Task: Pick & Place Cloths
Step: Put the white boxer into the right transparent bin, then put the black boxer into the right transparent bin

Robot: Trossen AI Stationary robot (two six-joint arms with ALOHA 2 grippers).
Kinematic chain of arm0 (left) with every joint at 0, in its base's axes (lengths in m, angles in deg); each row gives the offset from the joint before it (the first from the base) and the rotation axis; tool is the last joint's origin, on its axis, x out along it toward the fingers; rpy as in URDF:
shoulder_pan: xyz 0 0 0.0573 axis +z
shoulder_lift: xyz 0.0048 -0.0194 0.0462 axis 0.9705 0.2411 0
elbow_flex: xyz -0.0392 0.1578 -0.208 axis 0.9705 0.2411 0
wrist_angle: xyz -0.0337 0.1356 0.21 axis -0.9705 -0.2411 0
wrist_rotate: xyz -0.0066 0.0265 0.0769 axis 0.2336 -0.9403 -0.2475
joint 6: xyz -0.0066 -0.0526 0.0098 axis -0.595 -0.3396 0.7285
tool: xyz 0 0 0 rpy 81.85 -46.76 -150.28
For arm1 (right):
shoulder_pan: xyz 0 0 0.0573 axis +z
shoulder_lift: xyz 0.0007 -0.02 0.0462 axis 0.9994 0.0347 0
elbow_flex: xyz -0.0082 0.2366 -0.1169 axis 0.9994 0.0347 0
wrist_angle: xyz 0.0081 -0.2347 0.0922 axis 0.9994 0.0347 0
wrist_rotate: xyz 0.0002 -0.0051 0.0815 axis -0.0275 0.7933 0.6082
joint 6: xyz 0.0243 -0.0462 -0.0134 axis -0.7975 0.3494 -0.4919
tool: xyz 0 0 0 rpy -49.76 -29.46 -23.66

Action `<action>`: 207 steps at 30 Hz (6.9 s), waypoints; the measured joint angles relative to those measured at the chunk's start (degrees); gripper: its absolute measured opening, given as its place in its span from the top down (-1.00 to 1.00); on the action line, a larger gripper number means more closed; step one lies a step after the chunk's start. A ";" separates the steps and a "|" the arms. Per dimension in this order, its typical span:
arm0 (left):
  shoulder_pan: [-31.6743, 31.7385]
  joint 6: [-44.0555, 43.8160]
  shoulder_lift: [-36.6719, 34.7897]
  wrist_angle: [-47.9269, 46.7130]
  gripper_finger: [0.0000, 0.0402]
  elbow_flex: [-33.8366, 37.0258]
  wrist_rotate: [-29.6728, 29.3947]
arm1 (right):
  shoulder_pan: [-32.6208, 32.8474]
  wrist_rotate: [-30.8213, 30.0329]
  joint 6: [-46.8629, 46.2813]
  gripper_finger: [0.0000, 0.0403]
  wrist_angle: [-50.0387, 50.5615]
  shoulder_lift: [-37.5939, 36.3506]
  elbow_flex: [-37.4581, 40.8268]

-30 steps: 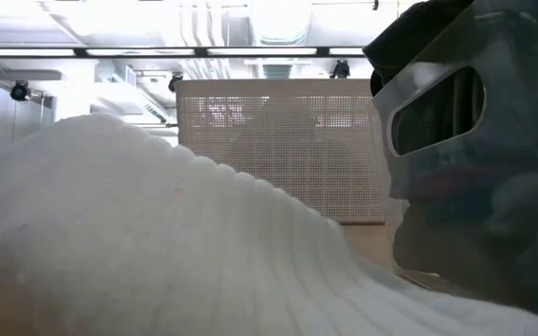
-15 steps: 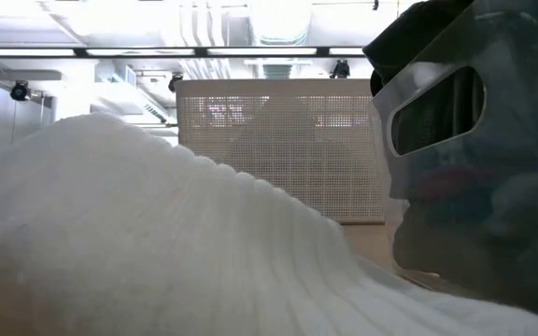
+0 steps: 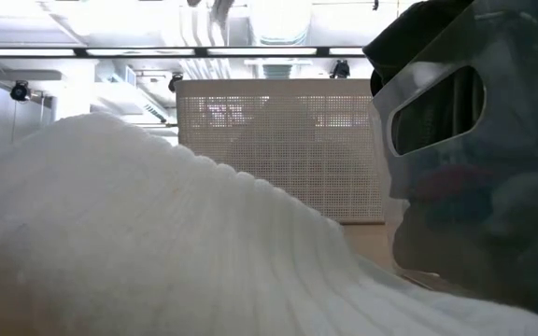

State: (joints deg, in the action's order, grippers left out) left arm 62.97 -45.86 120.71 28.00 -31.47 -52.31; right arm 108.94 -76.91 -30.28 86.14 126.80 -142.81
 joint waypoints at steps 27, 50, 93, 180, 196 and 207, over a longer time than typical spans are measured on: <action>-0.31 2.25 2.77 8.83 0.98 0.22 0.48 | -0.28 -7.33 -2.39 -0.27 -6.66 -0.61 8.31; -0.59 -4.05 -0.18 2.80 0.98 -0.31 2.99 | -1.81 -8.13 -1.67 -0.51 -10.01 -0.26 8.00; -0.57 0.32 1.06 -9.40 -0.04 -0.31 13.47 | 4.41 20.95 -17.86 0.94 14.37 -4.14 5.70; -0.57 -2.15 1.08 -15.35 -0.07 0.10 16.06 | 19.06 18.58 -36.88 0.00 42.64 -0.62 26.68; -0.57 -3.33 1.21 -15.30 -0.07 0.61 15.93 | 18.12 23.40 -65.10 -0.02 29.12 -25.85 64.75; -0.48 -3.13 1.21 -15.27 -0.07 0.63 15.04 | 16.43 26.66 -73.53 -0.15 19.50 -32.57 81.50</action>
State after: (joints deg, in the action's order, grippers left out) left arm 62.49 -48.99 121.93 12.73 -30.84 -37.27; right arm 125.37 -50.25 -103.81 105.65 94.23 -61.31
